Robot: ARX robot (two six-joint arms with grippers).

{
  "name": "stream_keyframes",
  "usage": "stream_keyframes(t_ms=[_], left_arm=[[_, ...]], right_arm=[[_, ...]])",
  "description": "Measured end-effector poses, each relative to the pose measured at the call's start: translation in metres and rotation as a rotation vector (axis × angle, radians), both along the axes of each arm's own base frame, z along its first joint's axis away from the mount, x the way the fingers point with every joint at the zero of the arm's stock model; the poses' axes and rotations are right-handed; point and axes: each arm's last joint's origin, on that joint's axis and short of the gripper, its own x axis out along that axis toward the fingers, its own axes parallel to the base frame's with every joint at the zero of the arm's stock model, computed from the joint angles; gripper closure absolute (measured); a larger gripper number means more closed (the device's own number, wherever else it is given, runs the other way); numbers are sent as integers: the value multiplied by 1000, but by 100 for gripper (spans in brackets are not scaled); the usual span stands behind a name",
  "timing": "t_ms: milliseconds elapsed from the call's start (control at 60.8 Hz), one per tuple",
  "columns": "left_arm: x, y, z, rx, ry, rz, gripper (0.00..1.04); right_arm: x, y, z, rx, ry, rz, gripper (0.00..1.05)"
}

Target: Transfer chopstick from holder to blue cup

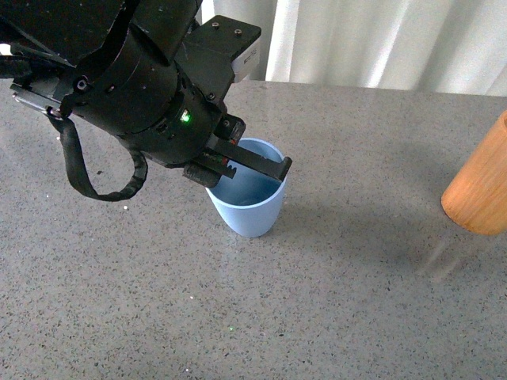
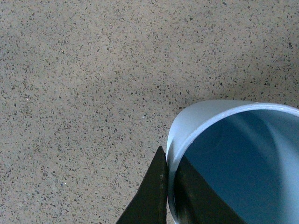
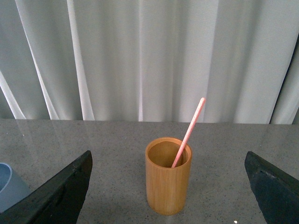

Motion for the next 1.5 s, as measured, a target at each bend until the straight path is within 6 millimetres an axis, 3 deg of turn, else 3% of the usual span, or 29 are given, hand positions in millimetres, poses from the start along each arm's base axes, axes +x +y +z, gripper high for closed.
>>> stream_keyframes(t_ms=[115,164,329,477,707,1497], left_arm=[[1,-4,1,-2,-2,-6,101],[1,-6,1,-2,0,-9,95],[1,-11,-1,7,5,-23,70],[3,-15,3,3,-9,-33,39],[4,-15,5,-3,-11,-33,6],[10,-21,20,-44,-33,-22,7]], right_arm=[[0,0,0,0,0,0,10],[0,0,0,0,0,0,10],[0,0,0,0,0,0,10],[0,0,0,0,0,0,10],[0,0,0,0,0,0,10],[0,0,0,0,0,0,10]])
